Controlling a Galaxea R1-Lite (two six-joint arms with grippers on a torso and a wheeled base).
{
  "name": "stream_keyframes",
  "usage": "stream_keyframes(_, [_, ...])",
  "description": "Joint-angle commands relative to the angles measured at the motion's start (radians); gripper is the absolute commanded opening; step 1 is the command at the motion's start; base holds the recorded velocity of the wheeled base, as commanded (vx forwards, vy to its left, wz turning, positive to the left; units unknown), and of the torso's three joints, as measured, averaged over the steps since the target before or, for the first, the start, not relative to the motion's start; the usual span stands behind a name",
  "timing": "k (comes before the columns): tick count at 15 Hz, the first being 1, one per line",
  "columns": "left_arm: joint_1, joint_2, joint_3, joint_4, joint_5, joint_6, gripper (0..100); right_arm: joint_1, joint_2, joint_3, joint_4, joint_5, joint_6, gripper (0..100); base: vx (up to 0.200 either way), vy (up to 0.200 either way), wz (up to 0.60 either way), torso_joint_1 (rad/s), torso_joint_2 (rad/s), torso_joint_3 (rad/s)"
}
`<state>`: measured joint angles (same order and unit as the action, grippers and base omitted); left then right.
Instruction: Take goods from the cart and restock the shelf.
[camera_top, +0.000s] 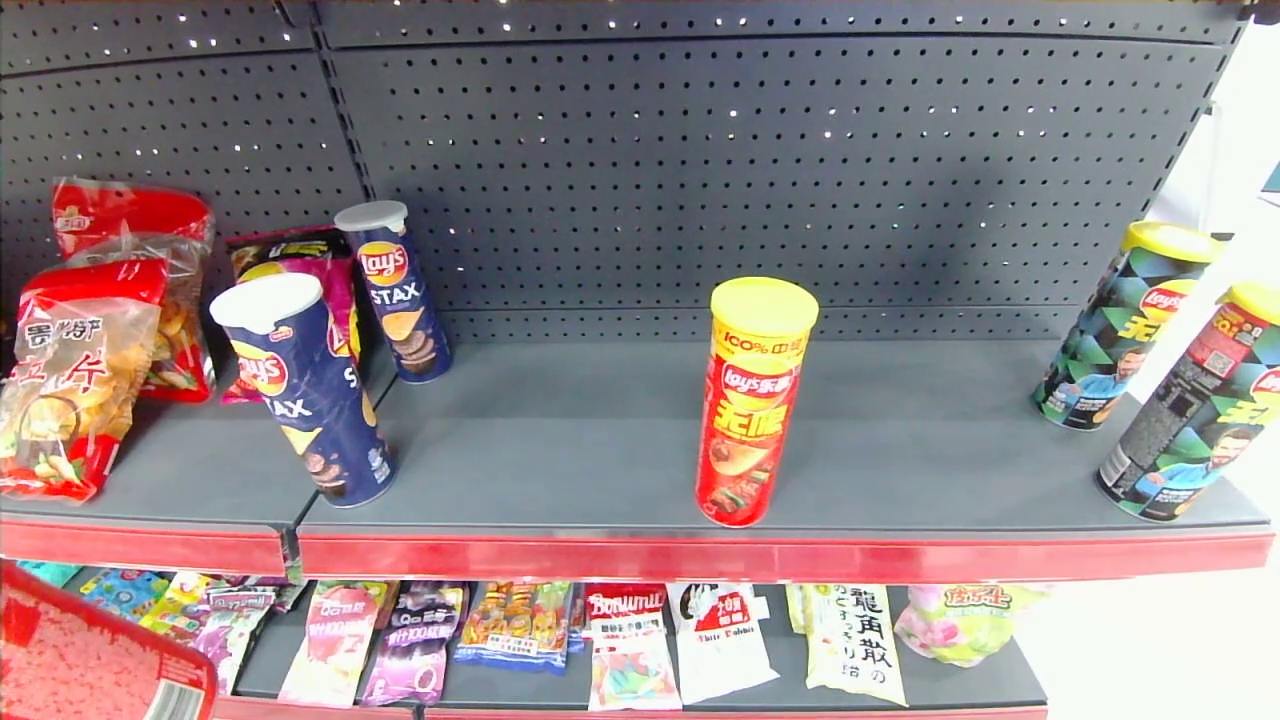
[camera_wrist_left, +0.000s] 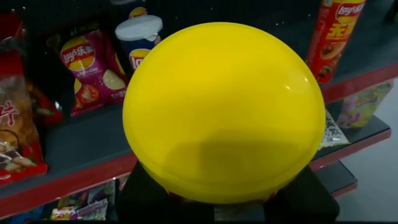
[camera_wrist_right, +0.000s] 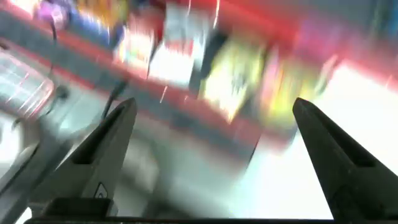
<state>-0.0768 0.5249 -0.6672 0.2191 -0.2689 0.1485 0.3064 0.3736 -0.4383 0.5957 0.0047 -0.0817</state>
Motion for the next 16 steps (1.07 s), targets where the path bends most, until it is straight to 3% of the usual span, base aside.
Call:
stream_keyframes(1, [0.000, 0.015, 0.005, -0.003, -0.023, -0.001, 0, -0.125, -0.165, -0.103, 0.119, -0.065, 0.214, 100, 0.000, 0.000, 0.00, 0.000, 0.00, 0.000])
stream_keyframes(4, [0.000, 0.027, 0.000, -0.004, -0.067, -0.001, 0, -0.130, -0.275, -0.010, 0.114, -0.193, 0.138, 100, 0.000, 0.000, 0.00, 0.000, 0.00, 0.000])
stream_keyframes(5, [0.000, 0.023, 0.005, -0.004, -0.069, -0.001, 0, -0.130, -0.274, 0.027, 0.059, -0.267, 0.138, 100, 0.000, 0.000, 0.00, 0.000, 0.00, 0.000])
stream_keyframes(7, [0.000, 0.029, 0.006, -0.004, -0.075, -0.001, 0, -0.135, -0.256, 0.101, -0.067, -0.292, 0.138, 100, 0.000, 0.000, 0.00, 0.000, 0.00, 0.000])
stream_keyframes(9, [0.000, 0.041, 0.003, -0.004, -0.081, -0.001, 0, -0.279, -0.065, 0.122, -0.182, -0.342, 0.186, 100, 0.000, 0.000, 0.00, 0.000, 0.00, 0.000])
stream_keyframes(10, [0.000, 0.041, 0.005, -0.004, -0.081, -0.001, 0, -0.378, -0.033, 0.147, -0.229, -0.334, 0.203, 100, 0.000, 0.000, 0.00, 0.000, 0.00, 0.000])
stream_keyframes(12, [0.000, 0.041, 0.005, -0.006, -0.079, -0.001, 0, -0.437, -0.084, 0.259, -0.307, -0.330, 0.189, 100, 0.000, 0.000, 0.00, 0.000, 0.00, 0.000])
stream_keyframes(13, [0.000, 0.041, 0.005, -0.015, -0.078, -0.001, 0, -0.354, -0.298, 0.354, -0.470, -0.239, 0.140, 100, 0.000, 0.000, 0.00, 0.000, 0.00, 0.000])
stream_keyframes(14, [0.000, 0.040, 0.009, -0.026, -0.078, -0.001, 0, -0.300, -0.352, 0.360, -0.484, -0.193, 0.106, 100, 0.000, 0.000, 0.00, 0.000, 0.00, 0.000])
stream_keyframes(16, [0.000, 0.035, 0.017, -0.034, -0.078, -0.001, 0, -0.305, -0.372, 0.366, -0.495, -0.126, 0.065, 100, 0.000, 0.000, 0.00, 0.000, 0.00, 0.000])
